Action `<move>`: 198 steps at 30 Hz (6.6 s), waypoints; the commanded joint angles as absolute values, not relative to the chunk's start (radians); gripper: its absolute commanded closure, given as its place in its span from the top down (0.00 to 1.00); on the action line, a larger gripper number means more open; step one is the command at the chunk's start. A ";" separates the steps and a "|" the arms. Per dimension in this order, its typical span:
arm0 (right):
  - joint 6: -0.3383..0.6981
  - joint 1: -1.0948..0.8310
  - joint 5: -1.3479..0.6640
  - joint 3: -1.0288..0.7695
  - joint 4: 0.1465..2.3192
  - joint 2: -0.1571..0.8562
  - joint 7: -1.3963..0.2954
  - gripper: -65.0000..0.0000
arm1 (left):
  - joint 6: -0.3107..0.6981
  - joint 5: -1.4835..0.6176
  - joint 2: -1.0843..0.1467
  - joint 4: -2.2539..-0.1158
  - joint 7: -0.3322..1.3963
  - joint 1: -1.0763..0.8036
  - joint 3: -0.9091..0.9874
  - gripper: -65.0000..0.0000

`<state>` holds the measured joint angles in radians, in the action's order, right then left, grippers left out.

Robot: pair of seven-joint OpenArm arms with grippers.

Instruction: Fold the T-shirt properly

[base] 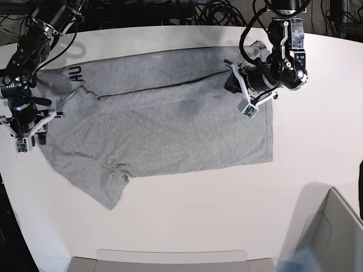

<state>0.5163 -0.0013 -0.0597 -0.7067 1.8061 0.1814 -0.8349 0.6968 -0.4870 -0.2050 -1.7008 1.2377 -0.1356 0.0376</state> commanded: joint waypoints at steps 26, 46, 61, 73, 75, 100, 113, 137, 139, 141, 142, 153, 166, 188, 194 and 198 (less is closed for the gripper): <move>0.513 0.223 0.107 -0.538 1.544 0.182 -0.805 0.27 | 0.698 -0.240 -0.501 -1.417 1.010 -0.200 0.177 0.04; 0.518 0.530 0.090 -0.151 1.035 0.196 -0.631 0.44 | 0.698 -0.236 -0.309 -1.807 1.233 -0.079 0.240 0.04; 0.484 0.779 0.091 -0.108 0.453 0.157 -0.223 0.40 | 0.698 -0.237 -0.306 -1.807 1.233 -0.081 0.239 0.04; 0.400 0.730 0.097 -0.105 0.315 0.128 -0.162 0.40 | 0.698 -0.237 -0.286 -1.807 1.230 -0.081 0.240 0.04; 0.401 0.710 0.099 -0.105 0.317 0.128 -0.162 0.38 | 0.698 -0.237 -0.286 -1.807 1.231 -0.082 0.240 0.04; 0.400 -0.041 0.090 -0.113 1.684 0.104 -0.587 0.00 | 0.698 -0.237 -0.266 -1.810 1.233 -0.104 0.240 0.04; 0.400 -0.142 0.088 -0.114 1.810 0.087 -0.588 0.36 | 0.698 -0.237 -0.265 -1.810 1.233 -0.102 0.239 0.04; 0.283 0.291 0.088 -0.524 1.584 -0.105 -1.109 0.33 | 0.698 -0.237 -0.266 -1.808 1.233 -0.094 0.234 0.05; 0.282 0.302 0.088 -0.527 1.538 -0.104 -1.107 0.33 | 0.698 -0.237 -0.266 -1.808 1.233 -0.094 0.237 0.05; 0.282 0.311 0.088 -0.527 1.489 -0.102 -1.104 0.33 | 0.698 -0.237 -0.266 -1.808 1.233 -0.094 0.237 0.05; 0.282 0.320 0.088 -0.527 1.466 -0.102 -1.095 0.33 | 0.698 -0.237 -0.266 -1.808 1.233 -0.094 0.237 0.05; 0.165 0.351 0.088 -0.519 1.158 -0.104 -0.906 0.32 | 0.698 -0.237 -0.266 -1.808 1.233 -0.094 0.240 0.05; 0.166 0.418 0.088 -0.516 1.129 -0.105 -0.966 0.00 | 0.698 -0.234 -0.266 -1.808 1.233 -0.070 0.242 0.05; 0.173 0.369 -0.021 -0.249 1.435 -0.088 -0.964 0.00 | 0.698 -0.229 -0.378 -1.119 1.086 0.522 0.568 0.15; 0.173 0.332 -0.018 -0.216 1.472 -0.084 -0.963 0.00 | 0.344 -0.237 -0.380 -1.003 0.846 0.572 0.535 0.23; 0.173 0.328 -0.018 -0.214 1.472 -0.084 -0.963 0.00 | 0.288 -0.237 -0.414 -0.851 0.759 0.604 0.369 0.26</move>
<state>0.1711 0.2993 -0.0074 -0.2161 1.4525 -0.0784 -0.9844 0.2855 -0.2310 -0.3962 -0.8337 0.7738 0.5632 0.3672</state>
